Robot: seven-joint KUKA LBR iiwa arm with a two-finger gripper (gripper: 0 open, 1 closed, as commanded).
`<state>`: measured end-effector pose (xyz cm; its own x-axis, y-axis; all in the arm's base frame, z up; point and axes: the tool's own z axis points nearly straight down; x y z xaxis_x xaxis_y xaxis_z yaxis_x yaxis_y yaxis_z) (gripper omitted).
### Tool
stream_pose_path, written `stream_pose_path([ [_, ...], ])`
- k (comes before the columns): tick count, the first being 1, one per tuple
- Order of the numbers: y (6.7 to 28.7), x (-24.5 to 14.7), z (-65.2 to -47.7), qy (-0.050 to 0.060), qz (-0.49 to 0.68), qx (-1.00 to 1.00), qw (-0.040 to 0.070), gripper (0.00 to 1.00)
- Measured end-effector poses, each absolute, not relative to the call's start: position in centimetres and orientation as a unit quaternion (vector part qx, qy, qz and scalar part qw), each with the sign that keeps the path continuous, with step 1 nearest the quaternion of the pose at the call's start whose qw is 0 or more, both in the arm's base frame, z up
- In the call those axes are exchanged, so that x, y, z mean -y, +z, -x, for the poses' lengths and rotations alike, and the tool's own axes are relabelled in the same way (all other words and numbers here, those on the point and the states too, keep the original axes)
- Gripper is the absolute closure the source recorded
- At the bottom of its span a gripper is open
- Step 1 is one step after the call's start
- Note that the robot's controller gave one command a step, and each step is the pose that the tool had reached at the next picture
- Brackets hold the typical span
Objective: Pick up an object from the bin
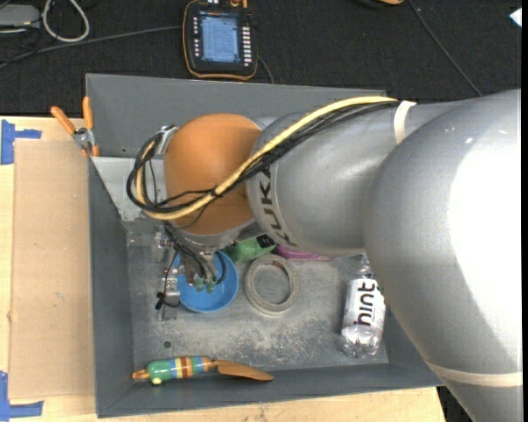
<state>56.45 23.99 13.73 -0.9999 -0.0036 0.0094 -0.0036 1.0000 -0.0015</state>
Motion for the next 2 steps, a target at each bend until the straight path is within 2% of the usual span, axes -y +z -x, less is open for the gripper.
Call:
stream_pose_path([
  [1, 14.2, -23.8, -56.7, 0.000, 0.001, 1.000, 0.001, 0.00],
  [2, 6.8, -15.3, -59.4, 0.000, -0.169, 0.986, 0.005, 0.00],
])
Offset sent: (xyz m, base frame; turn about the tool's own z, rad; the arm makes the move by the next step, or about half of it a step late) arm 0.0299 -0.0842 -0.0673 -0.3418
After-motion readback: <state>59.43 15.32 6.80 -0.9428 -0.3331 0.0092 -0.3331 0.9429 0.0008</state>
